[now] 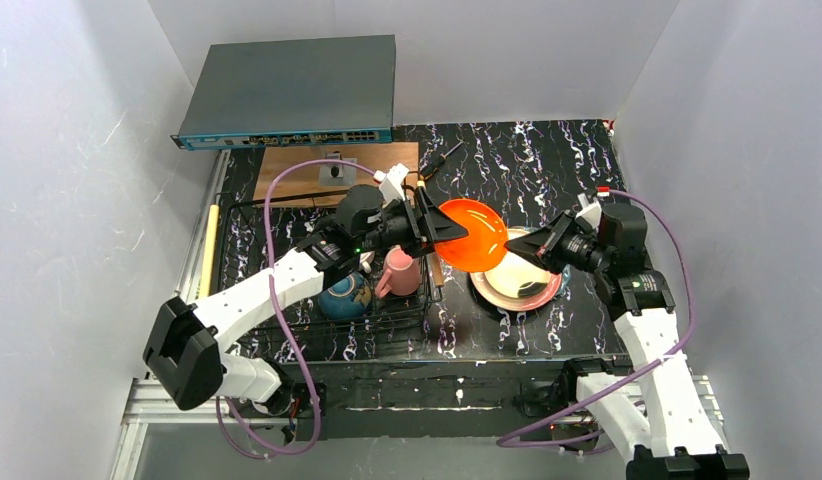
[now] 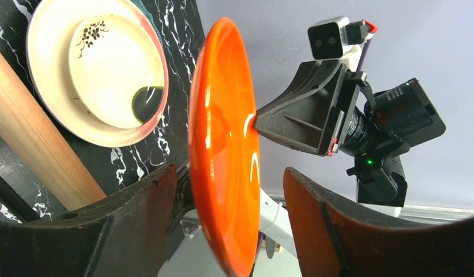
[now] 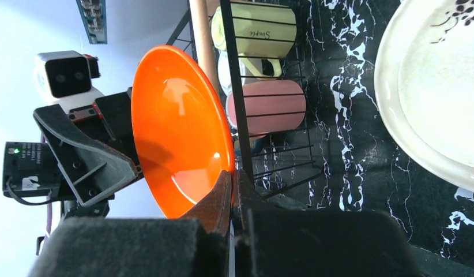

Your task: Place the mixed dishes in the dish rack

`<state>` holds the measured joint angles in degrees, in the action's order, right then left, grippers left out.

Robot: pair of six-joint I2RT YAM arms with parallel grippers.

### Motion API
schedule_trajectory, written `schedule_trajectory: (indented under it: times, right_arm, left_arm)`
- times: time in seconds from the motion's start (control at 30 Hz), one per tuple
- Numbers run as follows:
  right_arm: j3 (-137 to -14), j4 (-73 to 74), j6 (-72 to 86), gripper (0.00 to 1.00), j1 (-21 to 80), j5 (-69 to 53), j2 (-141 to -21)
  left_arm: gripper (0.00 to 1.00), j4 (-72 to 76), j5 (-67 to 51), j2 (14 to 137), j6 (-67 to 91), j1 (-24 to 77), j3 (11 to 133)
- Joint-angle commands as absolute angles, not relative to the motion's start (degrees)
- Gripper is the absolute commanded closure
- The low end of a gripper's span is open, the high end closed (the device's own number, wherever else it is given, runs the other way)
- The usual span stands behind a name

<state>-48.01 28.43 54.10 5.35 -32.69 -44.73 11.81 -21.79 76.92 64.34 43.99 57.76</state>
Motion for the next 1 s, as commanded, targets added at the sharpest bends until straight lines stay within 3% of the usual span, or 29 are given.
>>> schedule_trajectory:
  times: [0.0, 0.13, 0.4, 0.47, 0.53, 0.7, 0.8, 0.97]
  right_arm:
    - [-50.1, 23.5, 55.8, 0.99, 9.3, -29.9, -44.8]
    - [-49.3, 21.7, 56.6, 0.99, 12.2, -28.4, -45.4]
    - [-48.3, 16.7, 55.4, 0.99, 17.9, -27.1, -45.9]
    - [-48.1, 15.6, 54.3, 0.98, 18.9, -27.3, -46.1]
    - [-48.4, 14.8, 52.6, 0.88, 19.8, -28.6, -46.4]
    - [-50.5, 14.6, 42.7, 0.44, 21.4, -37.2, -48.5]
    - [-50.9, 16.7, 36.4, 0.24, 21.7, -41.0, -48.7]
    - [-47.8, 12.0, 34.8, 0.17, 22.2, -49.8, -47.1]
  left_arm:
    - [0.38, 9.7, -19.2, 71.9, 62.5, 43.8, 57.9]
    - [0.50, 6.6, -16.8, 69.1, 60.8, 43.8, 56.9]
    - [0.96, -3.5, -11.6, 61.9, 54.9, 43.8, 56.2]
    - [1.00, -5.6, -11.1, 60.3, 53.5, 43.8, 56.4]
    - [1.00, -5.9, -11.8, 58.8, 51.9, 43.8, 56.3]
    - [1.00, -5.8, -17.9, 56.2, 44.5, 43.7, 56.2]
    - [1.00, -6.4, -23.3, 54.5, 40.0, 43.7, 55.8]
    - [1.00, -7.1, -29.8, 51.4, 35.6, 43.7, 54.8]
